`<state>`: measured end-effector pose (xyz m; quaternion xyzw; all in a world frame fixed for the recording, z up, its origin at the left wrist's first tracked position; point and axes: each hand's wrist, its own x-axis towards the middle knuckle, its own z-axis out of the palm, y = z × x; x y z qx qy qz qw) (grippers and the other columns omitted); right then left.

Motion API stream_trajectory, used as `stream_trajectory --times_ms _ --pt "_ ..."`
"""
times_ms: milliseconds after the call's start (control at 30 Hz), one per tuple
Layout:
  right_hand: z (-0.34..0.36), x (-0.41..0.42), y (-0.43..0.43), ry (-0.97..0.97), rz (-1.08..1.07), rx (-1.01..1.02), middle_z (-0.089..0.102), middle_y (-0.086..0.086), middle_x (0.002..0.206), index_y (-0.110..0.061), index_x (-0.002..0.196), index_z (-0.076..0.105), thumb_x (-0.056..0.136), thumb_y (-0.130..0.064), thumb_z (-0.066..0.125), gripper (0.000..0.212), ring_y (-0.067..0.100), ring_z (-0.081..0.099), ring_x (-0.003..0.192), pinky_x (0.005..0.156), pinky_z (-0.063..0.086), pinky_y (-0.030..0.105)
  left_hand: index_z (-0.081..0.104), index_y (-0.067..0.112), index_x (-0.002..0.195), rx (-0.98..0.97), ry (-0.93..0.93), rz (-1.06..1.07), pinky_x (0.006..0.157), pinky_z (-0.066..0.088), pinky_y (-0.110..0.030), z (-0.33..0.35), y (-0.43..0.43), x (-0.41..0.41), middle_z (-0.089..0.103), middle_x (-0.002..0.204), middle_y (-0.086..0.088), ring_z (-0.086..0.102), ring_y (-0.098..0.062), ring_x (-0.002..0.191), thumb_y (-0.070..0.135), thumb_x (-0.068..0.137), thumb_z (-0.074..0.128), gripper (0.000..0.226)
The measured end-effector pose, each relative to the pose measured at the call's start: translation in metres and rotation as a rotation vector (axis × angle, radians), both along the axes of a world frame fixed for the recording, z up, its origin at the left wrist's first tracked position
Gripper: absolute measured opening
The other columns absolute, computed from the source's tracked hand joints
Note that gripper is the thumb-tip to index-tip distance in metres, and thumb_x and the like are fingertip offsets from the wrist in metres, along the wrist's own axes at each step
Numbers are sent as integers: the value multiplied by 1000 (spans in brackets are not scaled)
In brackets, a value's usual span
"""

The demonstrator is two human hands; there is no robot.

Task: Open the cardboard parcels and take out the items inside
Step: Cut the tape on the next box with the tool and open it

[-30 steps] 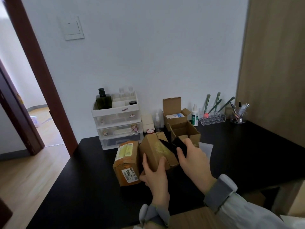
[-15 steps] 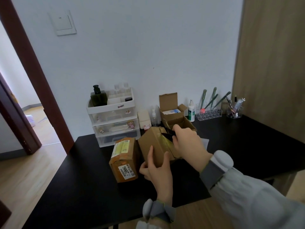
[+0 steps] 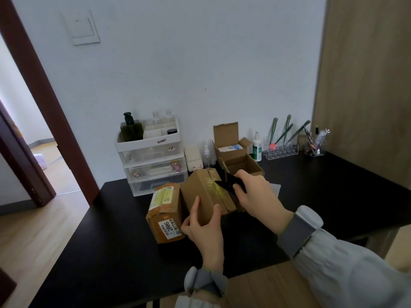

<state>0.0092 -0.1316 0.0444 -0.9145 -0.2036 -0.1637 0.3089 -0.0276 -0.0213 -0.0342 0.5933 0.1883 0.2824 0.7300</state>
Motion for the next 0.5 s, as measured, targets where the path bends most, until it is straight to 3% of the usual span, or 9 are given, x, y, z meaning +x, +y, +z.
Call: stream_trajectory --times_ms 200,367,500 --pt "-2 -5 4 -53 44 -25 68 2 105 -16 117 54 95 -20 51 23 13 64 91 72 42 16 44 68 100 -11 -13 -29 96 31 -30 -8 4 -1 25 118 14 31 -9 112 35 74 77 54" --pt "-11 -11 6 -84 13 26 68 1 104 -16 116 55 94 -21 52 23 9 62 89 62 34 6 40 70 104 22 -25 -34 102 32 -34 -15 2 -2 26 122 14 32 -10 115 37 74 76 58" --pt "-8 -11 4 -61 -2 39 68 3 107 -15 120 55 94 -20 52 26 13 64 94 72 40 11 40 70 104 28 -41 -50 99 32 -32 -19 4 -4 24 124 15 32 -9 116 37 74 76 57"
